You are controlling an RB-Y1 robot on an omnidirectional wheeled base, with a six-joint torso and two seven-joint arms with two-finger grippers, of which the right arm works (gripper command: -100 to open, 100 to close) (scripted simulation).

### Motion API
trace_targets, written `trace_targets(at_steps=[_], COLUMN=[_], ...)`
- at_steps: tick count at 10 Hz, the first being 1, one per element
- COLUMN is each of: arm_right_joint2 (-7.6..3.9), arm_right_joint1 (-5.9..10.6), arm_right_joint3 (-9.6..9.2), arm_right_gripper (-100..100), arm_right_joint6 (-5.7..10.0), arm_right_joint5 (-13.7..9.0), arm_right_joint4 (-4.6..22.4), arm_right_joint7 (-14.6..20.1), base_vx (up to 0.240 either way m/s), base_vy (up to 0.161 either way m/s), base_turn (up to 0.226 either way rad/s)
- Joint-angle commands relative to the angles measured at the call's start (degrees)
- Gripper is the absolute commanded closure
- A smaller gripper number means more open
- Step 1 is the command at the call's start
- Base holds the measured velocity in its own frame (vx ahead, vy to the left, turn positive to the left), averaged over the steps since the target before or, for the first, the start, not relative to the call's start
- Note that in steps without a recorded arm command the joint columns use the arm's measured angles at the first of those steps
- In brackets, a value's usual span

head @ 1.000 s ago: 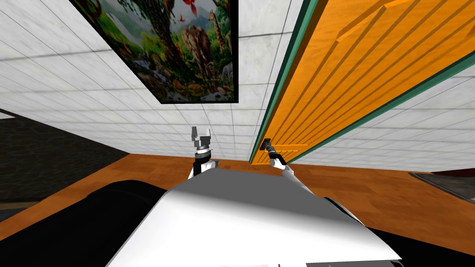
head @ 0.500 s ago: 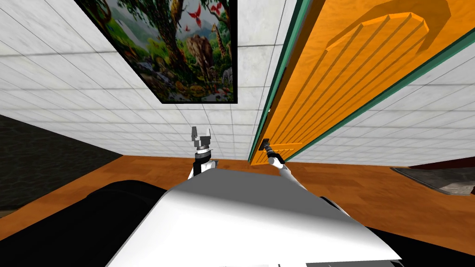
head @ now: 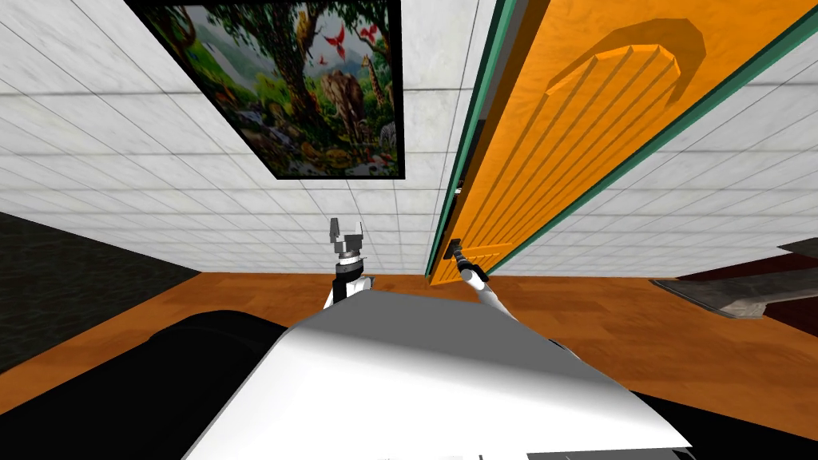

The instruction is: Pull the door open

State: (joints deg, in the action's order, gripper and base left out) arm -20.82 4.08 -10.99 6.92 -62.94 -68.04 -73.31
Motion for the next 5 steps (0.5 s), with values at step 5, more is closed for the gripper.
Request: trace_targets(at_steps=[5], arm_right_joint2=[2.37], arm_right_joint1=[-0.64], arm_right_joint3=[1.52], arm_right_gripper=[100], arm_right_joint6=[-6.57], arm_right_joint5=[-9.51], arm_right_joint4=[0.68], arm_right_joint7=[8.51], base_vx=[-0.040], base_vy=[-0.030], base_turn=[-0.059])
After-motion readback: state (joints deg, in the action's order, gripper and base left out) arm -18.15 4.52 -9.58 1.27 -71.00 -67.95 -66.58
